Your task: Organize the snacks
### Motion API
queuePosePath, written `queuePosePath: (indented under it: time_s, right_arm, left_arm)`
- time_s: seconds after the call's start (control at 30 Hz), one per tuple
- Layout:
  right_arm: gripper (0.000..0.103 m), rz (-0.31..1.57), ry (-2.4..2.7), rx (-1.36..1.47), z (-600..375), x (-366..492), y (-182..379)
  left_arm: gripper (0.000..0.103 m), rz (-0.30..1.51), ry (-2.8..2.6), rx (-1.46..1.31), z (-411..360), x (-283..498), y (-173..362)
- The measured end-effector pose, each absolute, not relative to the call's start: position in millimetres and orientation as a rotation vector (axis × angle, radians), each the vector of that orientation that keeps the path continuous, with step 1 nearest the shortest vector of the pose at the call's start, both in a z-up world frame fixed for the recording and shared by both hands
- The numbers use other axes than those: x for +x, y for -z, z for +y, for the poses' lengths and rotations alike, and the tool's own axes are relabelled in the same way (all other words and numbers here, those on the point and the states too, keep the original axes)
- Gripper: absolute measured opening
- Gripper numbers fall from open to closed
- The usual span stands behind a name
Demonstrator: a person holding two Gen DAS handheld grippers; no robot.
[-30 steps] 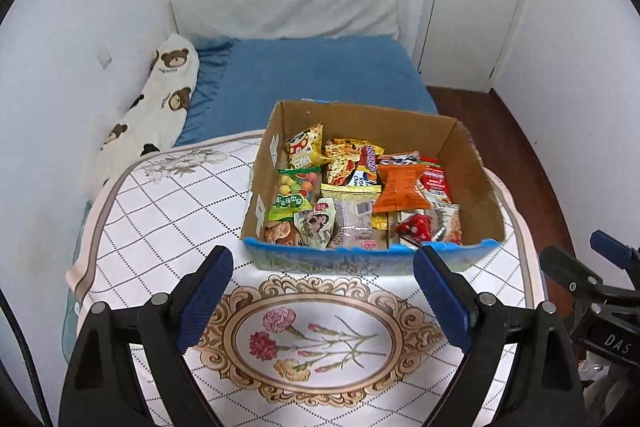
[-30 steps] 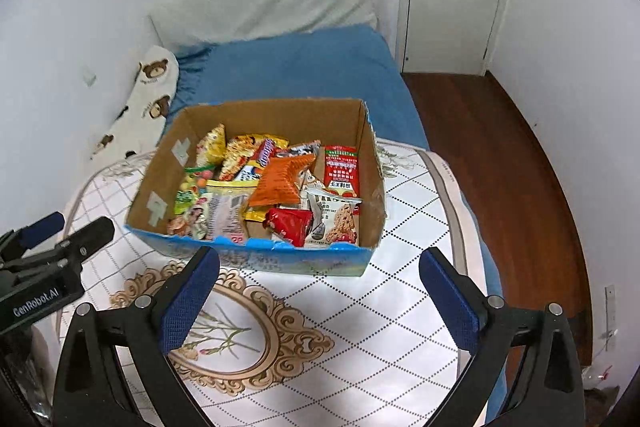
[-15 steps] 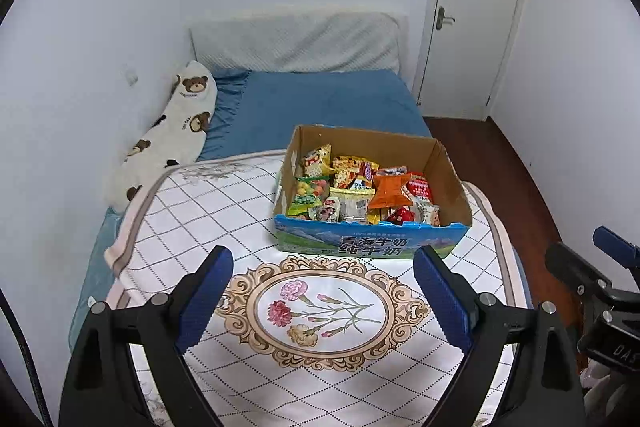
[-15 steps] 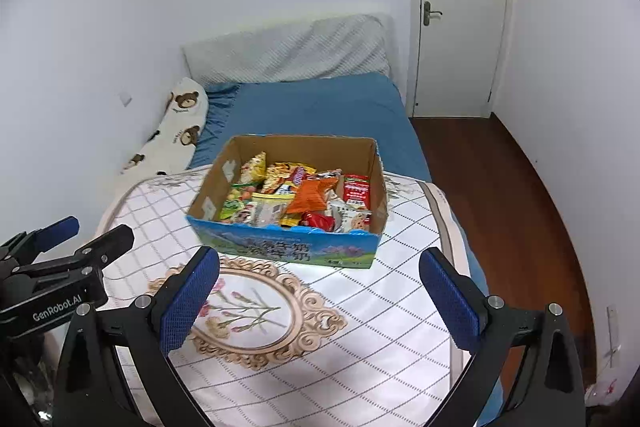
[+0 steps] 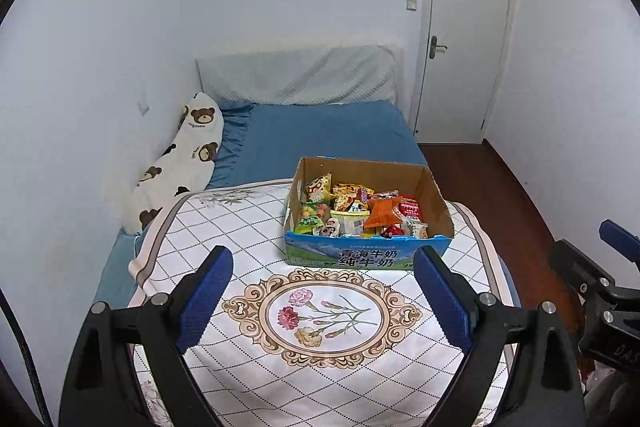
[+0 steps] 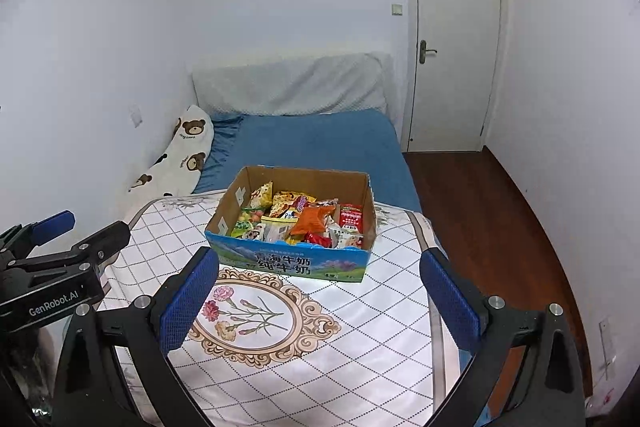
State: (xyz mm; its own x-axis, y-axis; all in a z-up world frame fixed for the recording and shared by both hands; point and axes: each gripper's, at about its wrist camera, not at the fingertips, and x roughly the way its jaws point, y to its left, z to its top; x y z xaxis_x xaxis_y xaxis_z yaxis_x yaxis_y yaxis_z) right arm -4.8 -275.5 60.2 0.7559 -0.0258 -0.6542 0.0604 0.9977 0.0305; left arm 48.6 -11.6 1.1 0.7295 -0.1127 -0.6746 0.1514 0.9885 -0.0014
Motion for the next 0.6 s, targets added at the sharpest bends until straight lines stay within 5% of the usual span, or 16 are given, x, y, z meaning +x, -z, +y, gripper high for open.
queuePosePath:
  time_s: [0.13,0.6]
  right_arm:
    - [0.103,0.711,0.051,0.054,-275,-8,-61]
    - [0.103,0.762,0.060,0.067,-276,16,-31]
  left_arm:
    - [0.102,0.743,0.150,0.049,-11,48,0]
    - [0.102,0.793,0.116,0.057,-18,72,29]
